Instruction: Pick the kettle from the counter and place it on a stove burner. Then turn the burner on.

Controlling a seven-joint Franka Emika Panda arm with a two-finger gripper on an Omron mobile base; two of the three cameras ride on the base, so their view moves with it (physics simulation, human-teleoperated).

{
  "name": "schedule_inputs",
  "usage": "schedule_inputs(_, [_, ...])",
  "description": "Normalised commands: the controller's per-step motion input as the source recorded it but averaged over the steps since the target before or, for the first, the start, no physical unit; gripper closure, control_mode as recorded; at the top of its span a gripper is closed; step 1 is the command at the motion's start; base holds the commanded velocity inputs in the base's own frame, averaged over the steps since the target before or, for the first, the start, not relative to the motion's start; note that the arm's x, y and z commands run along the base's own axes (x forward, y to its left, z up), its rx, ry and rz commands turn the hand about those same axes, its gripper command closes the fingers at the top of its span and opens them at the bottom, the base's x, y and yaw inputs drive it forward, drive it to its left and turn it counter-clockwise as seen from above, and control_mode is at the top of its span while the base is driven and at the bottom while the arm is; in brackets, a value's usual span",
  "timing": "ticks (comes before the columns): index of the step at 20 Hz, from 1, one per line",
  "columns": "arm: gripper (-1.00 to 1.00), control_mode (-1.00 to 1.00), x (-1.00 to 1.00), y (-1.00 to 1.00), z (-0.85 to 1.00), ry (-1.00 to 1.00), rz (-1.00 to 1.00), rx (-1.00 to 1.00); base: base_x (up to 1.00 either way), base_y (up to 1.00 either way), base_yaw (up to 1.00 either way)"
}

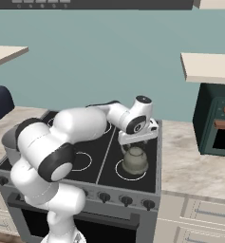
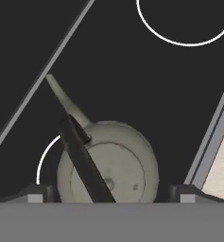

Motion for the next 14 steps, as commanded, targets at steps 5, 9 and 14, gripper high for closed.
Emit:
schedule_inputs(5, [-1.00,-1.00,-0.02,0.00,0.02,-0.14,0.00,0.00,0.00,0.00,0.00])
schedule_inputs(9, [-1.00,-1.00,-0.37,0.00,0.28,-0.42,0.00,0.00,0.00,0.00,0.00])
schedule_inputs(14, [-1.00,-1.00,-0.34,0.01,0.54,-0.50,0.00,0.00,0.00,0.00,0.00])
